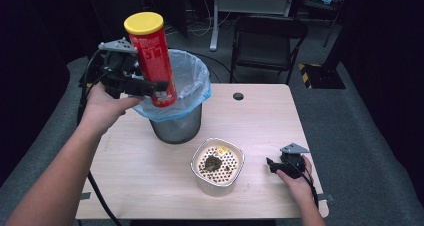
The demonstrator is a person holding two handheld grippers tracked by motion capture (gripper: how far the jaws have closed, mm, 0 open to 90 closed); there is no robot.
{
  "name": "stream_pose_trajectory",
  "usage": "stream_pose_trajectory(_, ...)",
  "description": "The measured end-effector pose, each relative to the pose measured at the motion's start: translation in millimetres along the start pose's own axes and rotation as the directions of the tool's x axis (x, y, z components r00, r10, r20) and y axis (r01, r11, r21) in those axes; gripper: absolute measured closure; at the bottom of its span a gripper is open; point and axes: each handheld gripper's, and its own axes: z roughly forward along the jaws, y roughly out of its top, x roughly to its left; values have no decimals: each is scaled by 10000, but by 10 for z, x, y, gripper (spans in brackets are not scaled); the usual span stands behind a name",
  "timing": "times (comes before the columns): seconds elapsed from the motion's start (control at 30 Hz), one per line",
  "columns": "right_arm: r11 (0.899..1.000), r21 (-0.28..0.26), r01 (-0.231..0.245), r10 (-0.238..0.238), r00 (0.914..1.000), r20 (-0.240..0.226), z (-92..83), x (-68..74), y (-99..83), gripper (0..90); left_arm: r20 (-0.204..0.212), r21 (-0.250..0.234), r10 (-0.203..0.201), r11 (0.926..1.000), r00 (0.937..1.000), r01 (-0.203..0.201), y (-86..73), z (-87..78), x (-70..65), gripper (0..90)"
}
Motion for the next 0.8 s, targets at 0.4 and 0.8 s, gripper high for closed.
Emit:
stream_pose_trajectory(0.4, 10000, -11, -2, 2, 10000, 57, 7, 2, 2, 274, -923, 196, -1065, 9939, 9900, 1087, 38, 359, 328, 231)
stream_pose_trajectory(0.8, 9999, 52, 124, -124, 9999, 44, 23, 10, -1, 274, -1977, 201, -1715, 9837, 9652, 1789, 14, 680, 564, 231)
